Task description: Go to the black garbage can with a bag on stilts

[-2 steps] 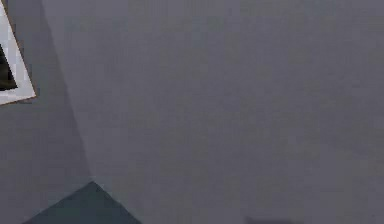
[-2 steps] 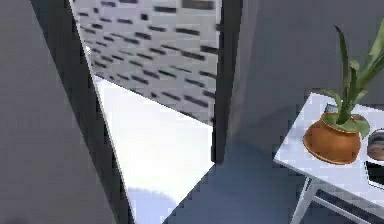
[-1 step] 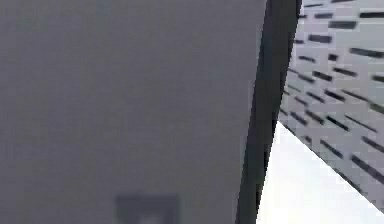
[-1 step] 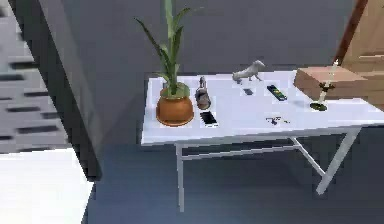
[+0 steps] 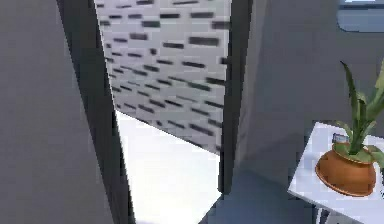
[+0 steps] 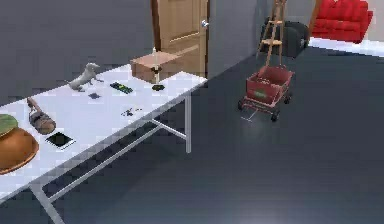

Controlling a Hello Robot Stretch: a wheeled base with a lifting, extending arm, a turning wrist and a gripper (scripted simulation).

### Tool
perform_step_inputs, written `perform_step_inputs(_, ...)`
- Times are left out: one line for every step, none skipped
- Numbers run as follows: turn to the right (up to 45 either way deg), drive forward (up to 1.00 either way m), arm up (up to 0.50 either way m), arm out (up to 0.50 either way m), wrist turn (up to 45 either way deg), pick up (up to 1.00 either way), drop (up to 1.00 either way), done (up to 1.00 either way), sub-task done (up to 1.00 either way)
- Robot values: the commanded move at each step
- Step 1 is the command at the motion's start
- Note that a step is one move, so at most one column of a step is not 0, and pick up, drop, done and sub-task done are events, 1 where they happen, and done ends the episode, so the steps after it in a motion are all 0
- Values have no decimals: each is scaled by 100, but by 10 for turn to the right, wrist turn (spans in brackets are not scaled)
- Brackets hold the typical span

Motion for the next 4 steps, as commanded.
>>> perform_step_inputs(360, 0, 0, 0, 0, 0, 0, 0, 0)
perform_step_inputs(0, 30, 0, 0, 0, 0, 0, 0, 0)
perform_step_inputs(-450, 0, 0, 0, 0, 0, 0, 0, 0)
perform_step_inputs(-30, 0, 0, 0, 0, 0, 0, 0, 0)
